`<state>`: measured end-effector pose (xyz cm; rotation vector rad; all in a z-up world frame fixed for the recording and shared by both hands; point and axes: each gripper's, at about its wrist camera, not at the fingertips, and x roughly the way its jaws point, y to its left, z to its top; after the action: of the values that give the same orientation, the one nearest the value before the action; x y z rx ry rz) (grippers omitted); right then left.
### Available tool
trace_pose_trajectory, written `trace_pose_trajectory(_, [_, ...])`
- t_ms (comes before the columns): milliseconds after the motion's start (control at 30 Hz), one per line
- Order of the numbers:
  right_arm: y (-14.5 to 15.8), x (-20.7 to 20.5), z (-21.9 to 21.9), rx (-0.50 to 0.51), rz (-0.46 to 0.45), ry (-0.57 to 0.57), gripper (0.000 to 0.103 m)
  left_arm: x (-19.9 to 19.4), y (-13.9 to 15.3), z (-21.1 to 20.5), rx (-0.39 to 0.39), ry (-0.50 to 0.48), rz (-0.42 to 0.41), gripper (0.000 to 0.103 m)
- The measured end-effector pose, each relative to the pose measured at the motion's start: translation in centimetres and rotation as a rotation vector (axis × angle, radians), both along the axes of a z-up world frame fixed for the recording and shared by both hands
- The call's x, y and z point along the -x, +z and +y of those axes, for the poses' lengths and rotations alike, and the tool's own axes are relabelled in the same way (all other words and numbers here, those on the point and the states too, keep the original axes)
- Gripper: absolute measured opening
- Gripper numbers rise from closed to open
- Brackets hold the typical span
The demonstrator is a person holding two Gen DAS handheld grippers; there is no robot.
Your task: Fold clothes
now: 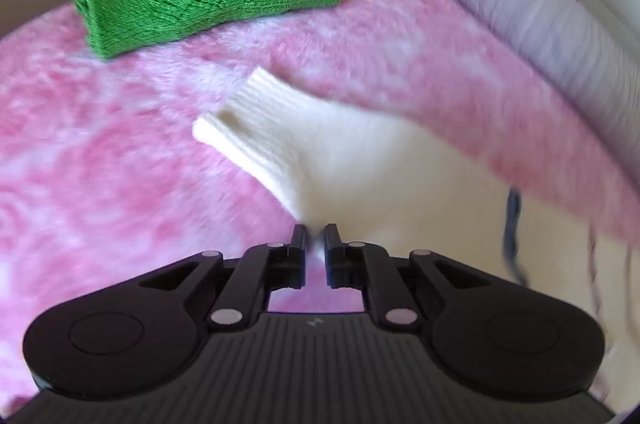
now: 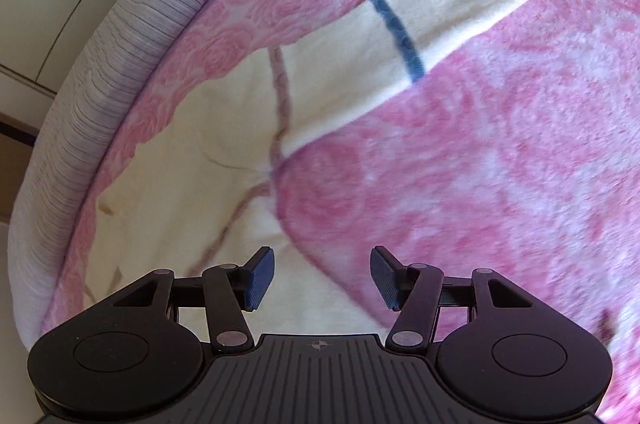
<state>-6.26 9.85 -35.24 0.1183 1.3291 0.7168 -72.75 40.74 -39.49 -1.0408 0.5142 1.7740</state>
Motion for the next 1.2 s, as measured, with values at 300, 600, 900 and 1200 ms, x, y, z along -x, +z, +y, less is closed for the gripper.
trace_pose_trajectory(300, [-1.1,0.2,-9.8,0.067,0.079,0.165,0.063,-8.3,3.1,-16.6,0.188,-0.384,-0.176,0.03])
trace_pose_trajectory(600, [-0.6,6.8,-13.0,0.056,0.001,0.359,0.063,-14.8,5.7,-25.5,0.224,-0.721,-0.114,0.031])
trace_pose_trajectory(900, [-1.0,23.3,-15.3,0.185,-0.818,1.132,0.057,-23.3,3.8,-33.6,0.012,-1.488,0.356,0.031])
trace_pose_trajectory(1200, [-7.3,26.7,-18.7,0.274,-1.216,1.356,0.048,-24.8,-1.7,-39.2,-0.197,-1.794,0.775,0.033])
